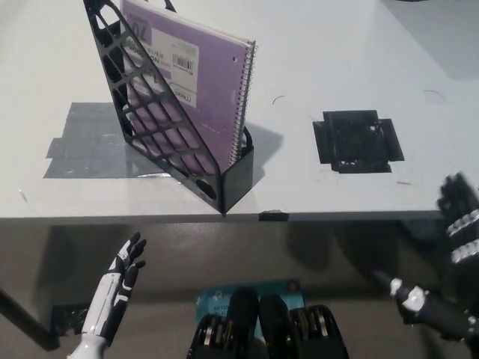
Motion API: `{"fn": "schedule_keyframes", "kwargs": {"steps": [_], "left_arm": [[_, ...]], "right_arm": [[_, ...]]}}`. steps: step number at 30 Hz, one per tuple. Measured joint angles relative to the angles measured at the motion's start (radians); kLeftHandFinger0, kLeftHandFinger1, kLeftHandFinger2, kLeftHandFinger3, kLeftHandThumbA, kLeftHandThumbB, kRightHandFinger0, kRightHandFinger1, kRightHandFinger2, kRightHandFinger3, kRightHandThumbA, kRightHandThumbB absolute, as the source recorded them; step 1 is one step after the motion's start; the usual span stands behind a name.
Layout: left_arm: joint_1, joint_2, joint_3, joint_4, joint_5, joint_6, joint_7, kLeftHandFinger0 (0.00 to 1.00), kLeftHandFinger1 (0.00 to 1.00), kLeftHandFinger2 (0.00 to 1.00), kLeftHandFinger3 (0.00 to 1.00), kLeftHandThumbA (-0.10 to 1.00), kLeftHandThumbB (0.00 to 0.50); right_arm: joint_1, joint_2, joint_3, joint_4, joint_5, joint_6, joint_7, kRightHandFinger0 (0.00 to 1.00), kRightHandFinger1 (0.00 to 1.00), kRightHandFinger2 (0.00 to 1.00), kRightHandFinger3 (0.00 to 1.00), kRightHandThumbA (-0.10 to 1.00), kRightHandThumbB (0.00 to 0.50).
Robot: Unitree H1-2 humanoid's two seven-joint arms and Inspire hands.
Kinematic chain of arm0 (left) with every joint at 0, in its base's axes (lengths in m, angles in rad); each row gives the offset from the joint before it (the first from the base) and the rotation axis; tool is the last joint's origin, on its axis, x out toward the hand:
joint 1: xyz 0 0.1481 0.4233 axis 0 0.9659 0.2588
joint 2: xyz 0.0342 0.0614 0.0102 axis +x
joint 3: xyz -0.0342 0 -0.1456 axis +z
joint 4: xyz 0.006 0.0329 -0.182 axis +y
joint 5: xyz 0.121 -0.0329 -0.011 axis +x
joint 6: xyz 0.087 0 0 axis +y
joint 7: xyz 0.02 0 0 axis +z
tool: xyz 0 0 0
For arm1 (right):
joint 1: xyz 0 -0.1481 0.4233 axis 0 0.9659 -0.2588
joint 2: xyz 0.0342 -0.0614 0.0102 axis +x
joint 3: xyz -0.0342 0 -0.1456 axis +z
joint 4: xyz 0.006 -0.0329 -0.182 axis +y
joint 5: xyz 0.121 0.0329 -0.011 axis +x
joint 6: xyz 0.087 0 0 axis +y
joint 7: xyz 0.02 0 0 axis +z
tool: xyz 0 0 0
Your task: A person hands a notebook to the robot and the robot grabs it with its right hand and places it in the magazine stand kept in the centre of the desk infront of it.
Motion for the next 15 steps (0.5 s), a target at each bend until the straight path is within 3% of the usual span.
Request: {"fn": "schedule_keyframes", "kwargs": {"steps": [7, 10, 15], "left_arm": [[0.002, 0.0, 0.004, 0.0, -0.003, 0.0, 0.0, 0.94, 1.0, 1.0, 1.0, 1.0, 0.5], [0.002, 0.001, 0.009, 0.0, -0.003, 0.0, 0.0, 0.94, 1.0, 1.0, 1.0, 1.0, 0.5], [-0.002, 0.002, 0.015, 0.0, -0.004, 0.0, 0.0, 0.95, 1.0, 1.0, 1.0, 1.0, 0.5]], "right_arm": [[0.001, -0.023, 0.014, 0.234, 0.007, -0.046, 0.07, 1.0, 1.0, 1.0, 1.0, 1.0, 0.338], [-0.002, -0.026, 0.017, 0.339, 0.004, -0.058, 0.093, 1.0, 1.0, 1.0, 1.0, 1.0, 0.298], [-0.013, -0.027, 0.018, 0.421, 0.006, -0.065, 0.127, 1.0, 1.0, 1.0, 1.0, 1.0, 0.305]]}}
